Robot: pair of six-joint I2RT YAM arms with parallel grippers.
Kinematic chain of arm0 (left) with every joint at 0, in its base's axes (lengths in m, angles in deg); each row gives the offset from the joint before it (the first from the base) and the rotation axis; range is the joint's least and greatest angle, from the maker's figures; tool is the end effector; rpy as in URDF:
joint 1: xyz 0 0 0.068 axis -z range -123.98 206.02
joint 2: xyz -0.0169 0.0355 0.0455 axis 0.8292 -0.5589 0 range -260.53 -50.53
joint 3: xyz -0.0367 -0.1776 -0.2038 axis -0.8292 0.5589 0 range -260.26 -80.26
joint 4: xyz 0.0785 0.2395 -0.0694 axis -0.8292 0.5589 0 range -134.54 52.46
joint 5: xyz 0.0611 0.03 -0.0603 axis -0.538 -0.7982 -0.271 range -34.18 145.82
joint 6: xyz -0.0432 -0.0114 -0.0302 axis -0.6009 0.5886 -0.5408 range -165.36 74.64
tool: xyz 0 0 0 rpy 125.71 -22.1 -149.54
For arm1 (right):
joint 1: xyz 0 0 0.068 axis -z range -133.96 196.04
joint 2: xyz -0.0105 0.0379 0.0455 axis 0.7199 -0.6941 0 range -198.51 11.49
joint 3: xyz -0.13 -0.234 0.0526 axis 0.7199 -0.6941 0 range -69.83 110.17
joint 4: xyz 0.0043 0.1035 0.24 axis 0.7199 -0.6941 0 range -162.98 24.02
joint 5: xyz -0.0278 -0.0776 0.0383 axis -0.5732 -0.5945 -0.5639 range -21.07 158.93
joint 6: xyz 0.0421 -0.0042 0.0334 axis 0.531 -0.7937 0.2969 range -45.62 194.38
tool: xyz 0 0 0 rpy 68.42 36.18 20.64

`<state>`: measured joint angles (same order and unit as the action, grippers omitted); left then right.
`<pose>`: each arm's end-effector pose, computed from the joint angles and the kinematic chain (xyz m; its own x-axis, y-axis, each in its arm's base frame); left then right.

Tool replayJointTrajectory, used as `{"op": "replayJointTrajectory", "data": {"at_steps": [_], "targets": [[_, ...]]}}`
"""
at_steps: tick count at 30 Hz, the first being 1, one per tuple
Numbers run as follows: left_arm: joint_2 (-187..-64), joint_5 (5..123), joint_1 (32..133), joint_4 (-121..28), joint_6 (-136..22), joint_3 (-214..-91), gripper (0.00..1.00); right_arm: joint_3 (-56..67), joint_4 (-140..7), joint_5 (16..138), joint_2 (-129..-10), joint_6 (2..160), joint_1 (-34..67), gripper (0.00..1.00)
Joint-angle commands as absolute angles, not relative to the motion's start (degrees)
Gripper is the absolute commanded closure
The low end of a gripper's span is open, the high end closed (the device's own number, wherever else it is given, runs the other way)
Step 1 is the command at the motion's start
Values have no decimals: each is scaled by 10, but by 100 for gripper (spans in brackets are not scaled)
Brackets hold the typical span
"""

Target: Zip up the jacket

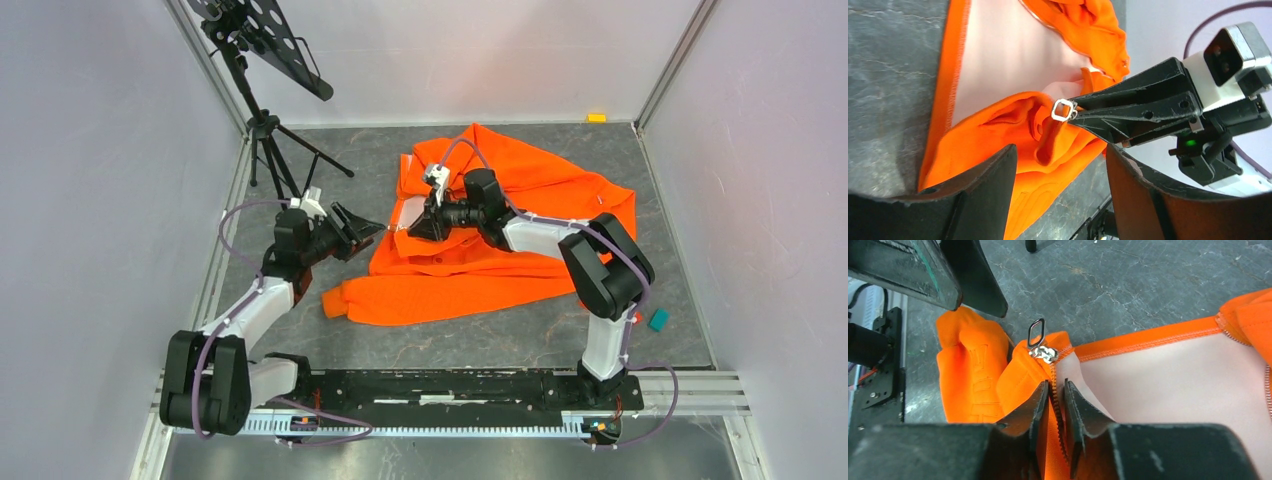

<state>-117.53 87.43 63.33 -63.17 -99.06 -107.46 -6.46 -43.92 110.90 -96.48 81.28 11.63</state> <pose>0.2364 -0.0492 0.2080 -0.6902 -0.6034 -0.3995 0.0624 0.5003 -0.8636 0.3255 0.2518 0.1968 -0.4255 -0.1832 -0.8862 -0.8851 0.2883 0.3654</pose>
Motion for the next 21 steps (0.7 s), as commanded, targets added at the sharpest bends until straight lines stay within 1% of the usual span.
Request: {"op": "replayJointTrajectory", "data": {"at_steps": [1, 3, 5, 7, 9, 13, 17, 19, 21], "targets": [[-1182, 837, 629, -497, -915, -1130, 30, -81, -399, 1103, -997, 771, 104, 75], [-1206, 851, 629, -470, -900, -1153, 35, -103, -388, 1106, -999, 742, 93, 67], [-1222, 864, 630, -464, -896, -1162, 39, -133, -354, 1099, -985, 729, 86, 54], [-1230, 873, 630, -471, -897, -1158, 40, -150, -330, 1108, -964, 724, 85, 43], [-1238, 877, 630, -476, -895, -1154, 41, -142, -346, 1122, -958, 704, 85, 38], [-1259, 897, 630, -476, -889, -1163, 42, -127, -378, 1117, -968, 659, 85, 37], [-1267, 909, 630, -476, -883, -1171, 42, -92, -439, 1123, -983, 555, 83, 36], [-1270, 912, 630, -474, -881, -1174, 42, -62, -486, 1104, -999, 504, 82, 38], [-1271, 915, 630, -474, -880, -1176, 42, -58, -490, 1083, -1004, 478, 81, 37]]}}
